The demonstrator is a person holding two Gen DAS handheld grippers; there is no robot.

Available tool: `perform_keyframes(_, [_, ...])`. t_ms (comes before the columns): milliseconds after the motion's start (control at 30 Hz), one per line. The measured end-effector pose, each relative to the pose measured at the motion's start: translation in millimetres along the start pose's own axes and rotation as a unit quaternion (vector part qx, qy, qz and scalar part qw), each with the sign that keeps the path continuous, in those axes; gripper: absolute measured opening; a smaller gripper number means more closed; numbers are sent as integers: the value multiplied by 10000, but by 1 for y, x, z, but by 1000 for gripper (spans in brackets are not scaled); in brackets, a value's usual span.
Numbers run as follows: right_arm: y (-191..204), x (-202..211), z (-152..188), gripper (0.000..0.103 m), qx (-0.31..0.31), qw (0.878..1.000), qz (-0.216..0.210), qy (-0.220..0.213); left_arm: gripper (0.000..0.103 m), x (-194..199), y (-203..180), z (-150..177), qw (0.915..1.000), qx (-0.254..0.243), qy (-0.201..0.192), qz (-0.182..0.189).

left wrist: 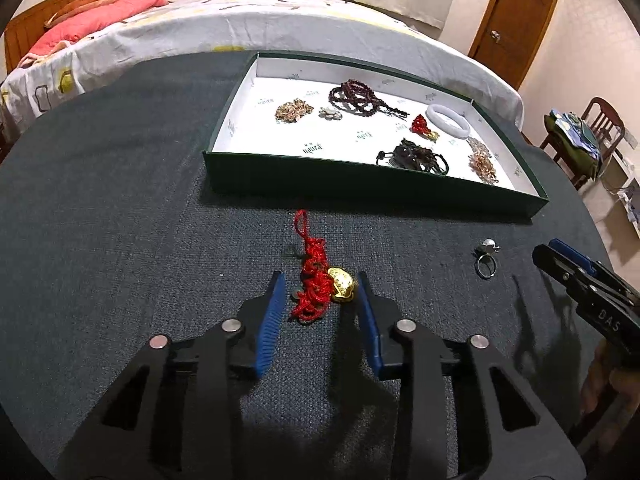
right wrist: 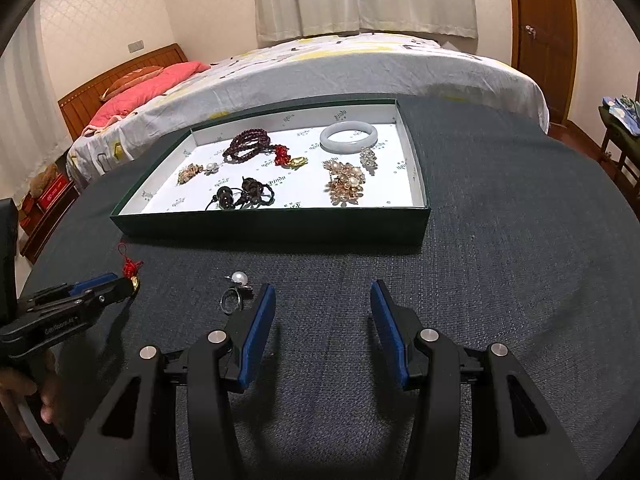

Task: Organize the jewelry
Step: 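Move the left tool to the red tassel with gold charm and grasp it, then grasp the pearl silver ring with the right tool while the left tool holds the tassel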

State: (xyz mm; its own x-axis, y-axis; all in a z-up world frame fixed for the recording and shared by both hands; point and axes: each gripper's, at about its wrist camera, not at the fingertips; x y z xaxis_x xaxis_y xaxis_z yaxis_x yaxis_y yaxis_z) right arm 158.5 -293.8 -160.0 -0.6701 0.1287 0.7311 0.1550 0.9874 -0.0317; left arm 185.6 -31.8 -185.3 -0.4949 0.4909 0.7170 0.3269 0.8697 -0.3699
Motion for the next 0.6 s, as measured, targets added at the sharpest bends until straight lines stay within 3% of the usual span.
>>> perform_keyframes(67, [0,0,0,49,6,10000,-1,-3,25,0,1,0,10000,10,10,39])
perform_keyframes(200, [1,-1,1,49,18,10000,-5,4,18,0,1,1,9999,11,21,111])
perform_keyframes(600, [4,-1,0,49,38,10000,-32,0,7,10,-2,3,9998,-167,-68,52])
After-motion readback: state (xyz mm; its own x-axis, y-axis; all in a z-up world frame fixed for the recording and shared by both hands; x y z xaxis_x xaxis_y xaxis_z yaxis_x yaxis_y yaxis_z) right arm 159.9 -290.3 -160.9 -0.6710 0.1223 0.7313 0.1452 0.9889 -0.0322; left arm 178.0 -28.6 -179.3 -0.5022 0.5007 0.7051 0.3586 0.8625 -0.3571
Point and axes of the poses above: each gripper's, at about its wrist camera, not at the fingertips, and x roughly against the way its jaws point, y to its left, z to its underside, and after that the axes turned 15 degrees about z, right-handed
